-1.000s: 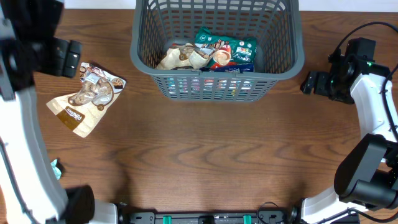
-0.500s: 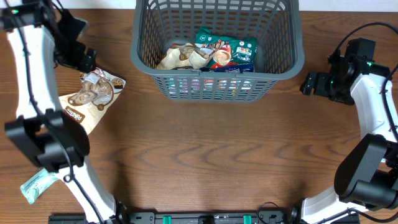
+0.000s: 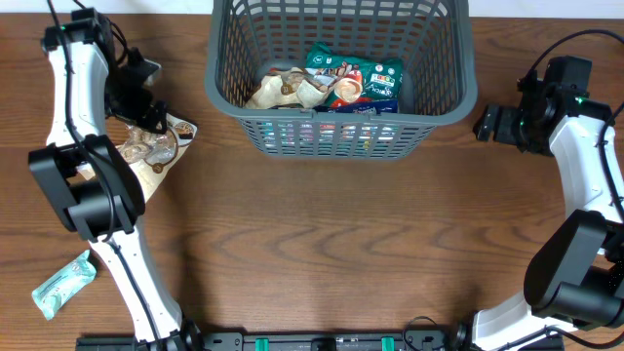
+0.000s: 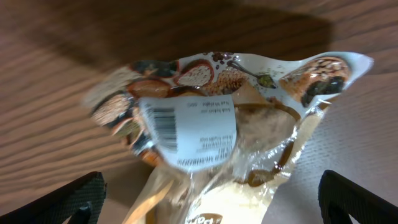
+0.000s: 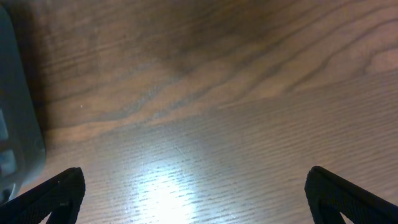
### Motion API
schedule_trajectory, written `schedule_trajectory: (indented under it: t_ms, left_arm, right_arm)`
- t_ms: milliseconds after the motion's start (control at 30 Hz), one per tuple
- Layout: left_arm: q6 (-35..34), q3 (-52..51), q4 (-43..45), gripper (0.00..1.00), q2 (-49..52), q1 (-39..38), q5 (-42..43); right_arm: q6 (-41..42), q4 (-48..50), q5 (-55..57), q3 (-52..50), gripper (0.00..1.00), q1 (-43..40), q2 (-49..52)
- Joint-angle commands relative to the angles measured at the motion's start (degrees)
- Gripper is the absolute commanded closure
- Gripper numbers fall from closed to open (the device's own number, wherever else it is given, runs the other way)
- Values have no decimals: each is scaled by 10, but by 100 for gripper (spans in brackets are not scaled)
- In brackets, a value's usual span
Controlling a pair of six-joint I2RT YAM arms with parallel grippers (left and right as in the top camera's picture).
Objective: Pack container
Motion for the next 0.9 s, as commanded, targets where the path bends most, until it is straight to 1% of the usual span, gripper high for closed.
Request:
schedule_trajectory:
  t_ms: [0,133,233,600,767,800,833,867]
  left_arm:
    - [12,0,-3,1,8,11,8]
    - [14,-2,-4,1,17,27,13]
    - [20,-16,2,1,22,35,41]
    - [24,-166,99,1,22,29,40]
    - [16,-187,99,1,22,24,40]
    - [8,-187,99,2,21,24,40]
    - [2,-186,98,7,20,24,41]
    - [-3,-186,97,18,19,24,41]
  right_arm:
    - [4,7,-2,-2,1,3,-7]
    - [4,10,1,-2,1,3,-7]
    - [4,14,1,-2,1,3,-7]
    - [4,28,0,-2,1,3,-7]
    - [4,25,0,-2,1,3,-7]
    - [4,24,0,-2,1,3,-7]
    - [4,23,0,-2,1,3,-7]
    - [4,22,0,-2,1,3,-7]
